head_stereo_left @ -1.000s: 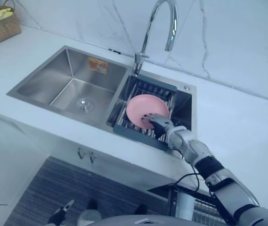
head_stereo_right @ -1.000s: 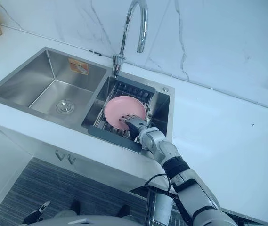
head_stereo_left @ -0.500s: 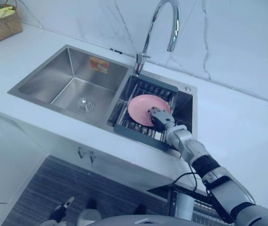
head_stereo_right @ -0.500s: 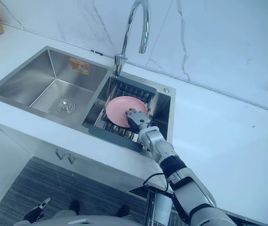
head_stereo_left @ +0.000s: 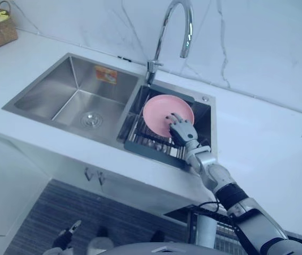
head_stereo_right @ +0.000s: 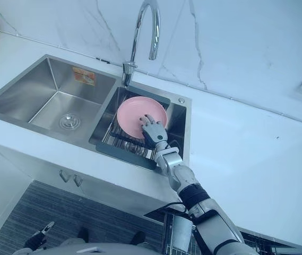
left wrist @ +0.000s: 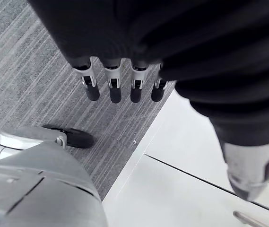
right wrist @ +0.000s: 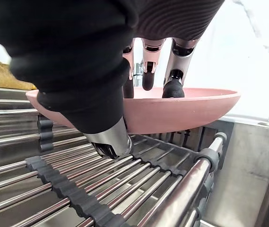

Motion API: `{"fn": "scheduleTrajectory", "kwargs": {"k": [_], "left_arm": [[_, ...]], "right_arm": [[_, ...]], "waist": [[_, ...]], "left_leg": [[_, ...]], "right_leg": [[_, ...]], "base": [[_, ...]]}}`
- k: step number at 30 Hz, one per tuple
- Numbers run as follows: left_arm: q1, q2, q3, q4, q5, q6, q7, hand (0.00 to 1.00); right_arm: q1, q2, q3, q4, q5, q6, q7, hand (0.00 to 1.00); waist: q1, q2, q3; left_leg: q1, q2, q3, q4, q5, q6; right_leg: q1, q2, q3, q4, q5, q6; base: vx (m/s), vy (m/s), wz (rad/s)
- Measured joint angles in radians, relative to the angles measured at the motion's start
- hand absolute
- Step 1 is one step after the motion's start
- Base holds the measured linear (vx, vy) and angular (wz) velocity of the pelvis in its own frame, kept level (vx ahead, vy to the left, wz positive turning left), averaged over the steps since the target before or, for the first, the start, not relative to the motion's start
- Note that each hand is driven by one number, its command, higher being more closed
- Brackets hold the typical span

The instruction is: Walk over to the sink, pick up the cup, carry it to the dishwasher, place the cup inside the dishwasher, then close the dishwasher door

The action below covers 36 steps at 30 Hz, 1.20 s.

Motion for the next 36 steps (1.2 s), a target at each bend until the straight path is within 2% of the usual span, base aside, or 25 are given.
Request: {"fn": "scheduleTrajectory", "kwargs": {"k": [11,16,21,25,29,32,36], "left_arm": [[0.003,0.0,-0.002,-0.001,-0.011,0.0,0.005,0.0],[0.016,0.0,-0.003,-0.008,-0.033,0.0,0.014,0.0],[0.034,0.0,-0.004,-0.01,-0.045,0.0,0.017,0.0],[0.037,-0.001,-0.005,-0.011,-0.047,0.0,0.017,0.0],[0.039,-0.002,-0.005,-0.011,-0.048,-0.007,0.021,0.0],[0.041,-0.002,-0.005,-0.01,-0.048,-0.014,0.025,0.0],[0.052,-0.01,-0.01,-0.008,-0.048,-0.04,0.043,0.0]], "right_arm": [[0.038,-0.006,-0.033,-0.067,0.055,-0.01,0.0,1.0],[0.044,-0.008,-0.065,-0.125,0.091,-0.045,0.0,1.0],[0.066,-0.014,-0.074,-0.202,0.136,-0.058,0.0,1.0],[0.075,-0.014,-0.085,-0.255,0.215,-0.077,0.004,1.0],[0.097,-0.014,-0.164,-0.344,0.349,-0.087,0.006,1.0],[0.115,-0.013,-0.196,-0.382,0.403,-0.087,0.008,1.0],[0.181,-0.014,-0.3,-0.5,0.468,-0.097,0.028,1.0]], "waist": [[-0.007,0.023,0.003],[-0.009,0.032,0.003],[-0.012,0.042,0.001],[-0.015,0.05,0.001],[-0.017,0.053,0.001],[-0.023,0.053,0.001],[-0.032,0.058,-0.004]], "left_leg": [[0.004,0.001,0.009,0.002,-0.003,0.0],[0.008,0.001,0.009,0.006,-0.003,0.0],[0.01,0.001,0.009,0.001,-0.004,0.0],[0.01,0.002,0.009,0.001,-0.004,0.0],[0.011,0.002,0.009,0.006,-0.004,0.0],[0.011,0.002,0.009,0.006,-0.005,0.001],[0.011,0.003,0.011,0.006,-0.011,0.002]], "right_leg": [[0.001,0.001,0.003,0.0,0.0,0.0],[0.006,0.001,0.002,0.0,0.0,0.0],[0.008,0.001,0.003,0.0,0.0,0.0],[0.008,0.001,0.003,0.0,0.0,0.0],[0.008,0.001,0.003,0.0,0.0,0.0],[0.008,0.001,0.003,0.0,0.0,0.0],[0.008,0.001,0.005,0.0,-0.001,0.0]], "base": [[0.0,0.001,0.0],[0.0,0.0,0.0],[0.0,0.0,0.0],[0.0,0.0,0.0],[0.0,0.0,0.0],[0.0,0.0,0.0],[0.0,0.0,0.0]]}}
